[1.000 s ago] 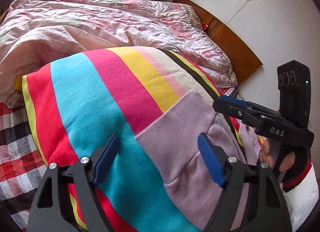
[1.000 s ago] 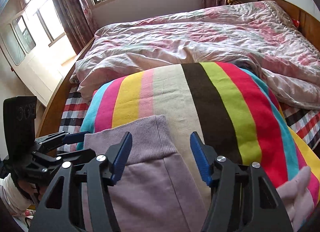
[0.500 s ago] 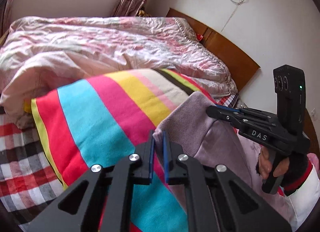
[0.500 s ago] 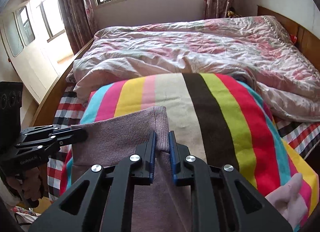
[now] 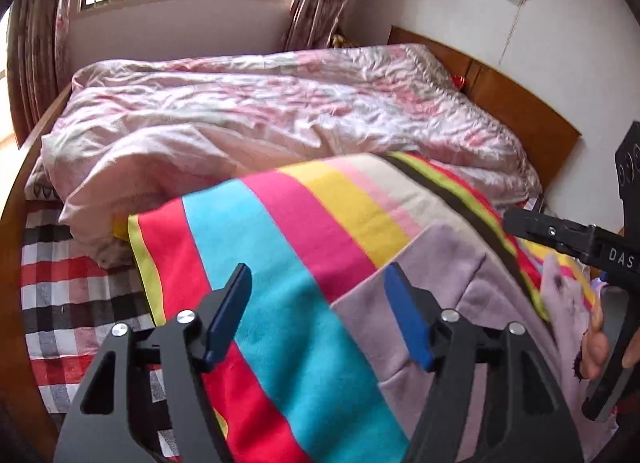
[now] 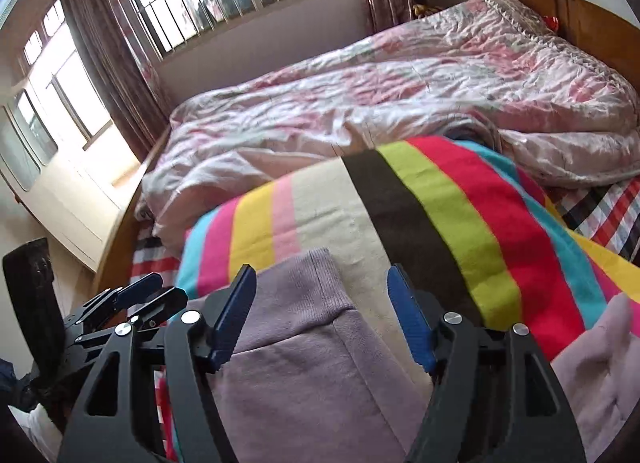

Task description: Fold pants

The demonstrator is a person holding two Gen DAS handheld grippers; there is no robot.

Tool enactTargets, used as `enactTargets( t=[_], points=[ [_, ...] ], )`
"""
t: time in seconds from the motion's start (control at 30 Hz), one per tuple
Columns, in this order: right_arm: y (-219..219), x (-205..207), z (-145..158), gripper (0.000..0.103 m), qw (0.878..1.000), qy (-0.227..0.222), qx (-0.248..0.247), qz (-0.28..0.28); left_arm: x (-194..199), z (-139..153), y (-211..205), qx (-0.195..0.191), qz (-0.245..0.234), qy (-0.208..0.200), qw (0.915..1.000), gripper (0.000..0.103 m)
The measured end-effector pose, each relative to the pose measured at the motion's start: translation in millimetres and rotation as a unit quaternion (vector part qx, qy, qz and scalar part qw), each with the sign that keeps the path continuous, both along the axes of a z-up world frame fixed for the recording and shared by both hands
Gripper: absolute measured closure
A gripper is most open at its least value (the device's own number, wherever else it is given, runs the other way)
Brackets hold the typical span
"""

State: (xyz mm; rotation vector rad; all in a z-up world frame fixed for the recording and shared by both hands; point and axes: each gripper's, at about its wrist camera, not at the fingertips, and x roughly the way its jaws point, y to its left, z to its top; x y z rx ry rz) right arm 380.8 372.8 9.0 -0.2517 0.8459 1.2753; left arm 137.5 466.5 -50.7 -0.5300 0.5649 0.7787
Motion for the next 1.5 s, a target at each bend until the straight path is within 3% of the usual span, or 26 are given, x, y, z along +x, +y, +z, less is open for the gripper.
enactTargets(
  t=[0.07,0.1,0.17,0.27,0.33,0.43,0.53,0.67,0.7,0.73,0.77,0.9,1.0,1.07,1.17,1.23,1.27,1.3,1.33,1.5],
  points=[
    [-44.3,14.6,26.5,0.036,0.999,-0.007,0.017,-0.027,3.7,24.8,-18.7,0.019,-0.024,-0.016,0.9994,0.021],
    [-67.4,23.0,32.3,0.036,0.999,-0.009,0.019,-0.043,9.0,34.9,-31.0,0.022,-0.048,-0.025,0.9983,0.01],
    [-118.5,44.1,30.4,0.036,0.996,-0.011,0.005,-0.088,25.6,49.0,-59.5,0.017,-0.123,-0.048,0.9911,0.002],
    [-193.3,81.2,-3.3,0.036,0.984,0.035,-0.027,-0.172,58.9,46.3,-96.9,-0.002,-0.224,-0.043,0.9736,0.002],
    [-231.8,94.0,-32.6,0.037,0.974,0.079,-0.039,-0.21,79.9,30.2,-115.5,-0.012,-0.252,-0.016,0.9676,0.002],
    [-256.9,96.2,-69.9,0.037,0.961,0.13,-0.043,-0.239,102.0,-3.0,-119.7,-0.059,-0.268,0.027,0.9612,0.002],
    [-255.7,102.0,-88.5,0.042,0.954,0.178,-0.018,-0.24,106.7,-32.4,-111.5,-0.084,-0.26,0.063,0.9597,0.003],
    [-242.0,105.8,-99.5,0.054,0.949,0.202,-0.009,-0.241,94.3,-31.5,-106.4,-0.077,-0.265,0.056,0.9595,0.003],
    [-241.4,104.8,-99.1,0.068,0.948,0.204,-0.01,-0.246,89.1,-27.3,-103.2,-0.078,-0.259,0.05,0.9614,0.003],
    [-239.6,103.3,-96.8,0.089,0.948,0.192,-0.012,-0.252,83.7,-22.5,-99.0,-0.079,-0.252,0.043,0.9635,0.003],
    [-235.8,98.0,-89.3,0.09,0.953,0.175,-0.008,-0.248,76.3,-16.6,-94.5,-0.079,-0.245,0.033,0.9659,0.003],
    [-196.6,57.3,-28.9,0.09,0.976,0.089,0.009,-0.196,41.6,7.2,-69.6,-0.071,-0.205,-0.009,0.9761,0.003],
    [-140.0,7.5,15.0,0.09,0.992,0.03,0.015,-0.125,5.6,16.4,-45.3,-0.074,-0.16,-0.035,0.9838,0.003],
    [-95.1,-33.4,27.3,0.09,0.998,0.003,0.006,-0.068,-18.6,17.4,-30.8,-0.077,-0.129,-0.042,0.9878,0.003],
    [-32.0,-96.8,5.9,0.089,0.999,-0.01,-0.041,0.009,-54.4,12.5,-11.7,-0.093,-0.089,-0.042,0.9907,0.003],
    [-9.8,-130.1,-24.7,0.081,0.995,0.003,-0.079,0.057,-76.0,6.3,-2.8,-0.102,-0.069,-0.036,0.9918,0.003],
    [-3.5,-144.9,-40.5,0.072,0.993,0.013,-0.09,0.081,-86.4,3.8,1.1,-0.104,-0.06,-0.033,0.9922,0.003],
    [-1.7,-155.4,-51.1,0.052,0.991,0.017,-0.098,0.094,-94.8,1.7,4.2,-0.106,-0.053,-0.031,0.9925,0.003],
    [-3.8,-161.6,-57.8,0.044,0.99,0.019,-0.098,0.098,-103.8,-0.2,6.3,-0.107,-0.047,-0.029,0.9927,0.003],
    [-53.9,-154.1,-36.5,0.044,0.994,0.037,-0.033,0.096,-112.2,-3.1,9.7,-0.113,-0.048,-0.029,0.992,0.003]
  ],
)
